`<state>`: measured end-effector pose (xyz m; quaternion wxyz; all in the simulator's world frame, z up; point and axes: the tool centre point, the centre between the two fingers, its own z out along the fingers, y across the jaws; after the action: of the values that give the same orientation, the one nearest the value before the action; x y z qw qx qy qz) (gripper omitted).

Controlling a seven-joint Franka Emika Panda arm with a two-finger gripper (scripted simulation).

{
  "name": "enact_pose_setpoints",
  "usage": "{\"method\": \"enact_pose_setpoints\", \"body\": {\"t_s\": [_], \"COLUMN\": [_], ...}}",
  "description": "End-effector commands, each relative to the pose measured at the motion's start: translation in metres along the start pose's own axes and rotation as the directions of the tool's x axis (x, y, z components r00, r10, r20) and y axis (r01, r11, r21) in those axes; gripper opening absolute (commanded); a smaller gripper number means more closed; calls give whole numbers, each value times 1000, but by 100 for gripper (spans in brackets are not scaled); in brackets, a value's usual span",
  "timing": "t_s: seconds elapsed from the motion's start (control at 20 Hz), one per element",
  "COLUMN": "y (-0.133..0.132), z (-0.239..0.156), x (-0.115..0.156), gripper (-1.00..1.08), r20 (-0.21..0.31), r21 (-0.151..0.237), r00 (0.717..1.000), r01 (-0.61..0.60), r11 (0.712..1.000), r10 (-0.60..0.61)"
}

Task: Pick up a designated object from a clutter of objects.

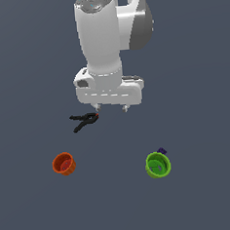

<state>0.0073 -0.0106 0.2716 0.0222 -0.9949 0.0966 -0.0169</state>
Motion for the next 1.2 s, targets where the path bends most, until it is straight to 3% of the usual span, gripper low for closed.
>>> {"method": "enact_pose_setpoints", "body": {"t_s": [0.0,0.2,0.4,0.75,0.95,1.15], "y": [17,51,88,147,170,187], "z": [19,55,92,146,166,180], "x": [-3,-13,-30,-70,-92,-110], "gripper": [100,100,100,100,100,100], "r20": [3,7,9,1,-7,-16], "r21": [1,1,-5,-25,-35,-44], "r00": [997,971,915,758,670,600], "r01": [-79,-237,-403,-652,-742,-800], "r11": [997,972,915,758,669,599], "r10": [79,237,403,652,743,800]}}
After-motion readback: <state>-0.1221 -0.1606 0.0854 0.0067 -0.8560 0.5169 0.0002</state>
